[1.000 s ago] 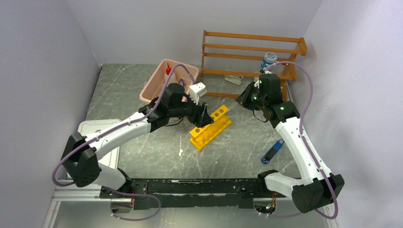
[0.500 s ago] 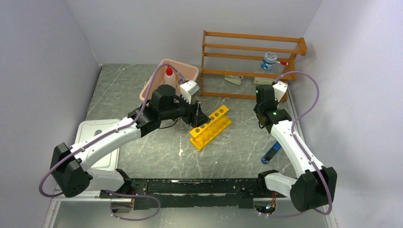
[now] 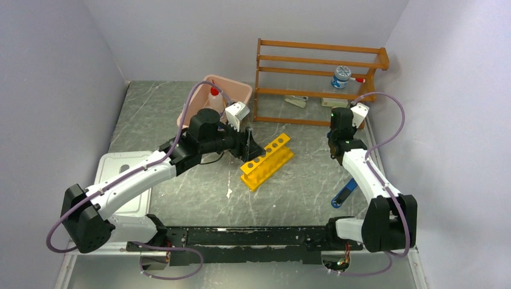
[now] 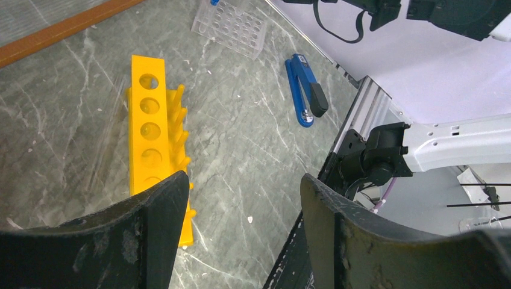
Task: Organize the chemistry lab equipment
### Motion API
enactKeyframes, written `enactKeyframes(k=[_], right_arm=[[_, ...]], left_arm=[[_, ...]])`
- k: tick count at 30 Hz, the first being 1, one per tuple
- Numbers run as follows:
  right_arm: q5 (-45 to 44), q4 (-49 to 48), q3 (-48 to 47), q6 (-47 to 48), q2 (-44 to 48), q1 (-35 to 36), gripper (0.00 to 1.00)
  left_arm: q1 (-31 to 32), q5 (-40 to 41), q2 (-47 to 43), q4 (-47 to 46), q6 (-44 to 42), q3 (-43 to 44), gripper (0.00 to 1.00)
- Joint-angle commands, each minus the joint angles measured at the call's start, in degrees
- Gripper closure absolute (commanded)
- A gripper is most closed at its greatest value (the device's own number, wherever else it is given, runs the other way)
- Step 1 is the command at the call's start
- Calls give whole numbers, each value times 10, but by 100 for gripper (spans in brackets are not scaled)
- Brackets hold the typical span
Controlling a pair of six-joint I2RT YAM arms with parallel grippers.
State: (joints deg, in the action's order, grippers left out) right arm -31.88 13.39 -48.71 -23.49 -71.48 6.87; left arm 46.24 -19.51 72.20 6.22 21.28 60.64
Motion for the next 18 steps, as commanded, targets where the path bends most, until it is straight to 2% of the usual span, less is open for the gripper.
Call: enactKeyframes(k=[1,9,18], right_arm=[[50,-66,20,12,-18,-39,89],[105,-103,26,32,-49,-44,90],[97,-128,39,51,-70,-44,90]], left_arm=[[0,-2,13,-15,6,8,29],[0,-4,26,-15,8,12,29],[0,4,19,-18,6,8,29]])
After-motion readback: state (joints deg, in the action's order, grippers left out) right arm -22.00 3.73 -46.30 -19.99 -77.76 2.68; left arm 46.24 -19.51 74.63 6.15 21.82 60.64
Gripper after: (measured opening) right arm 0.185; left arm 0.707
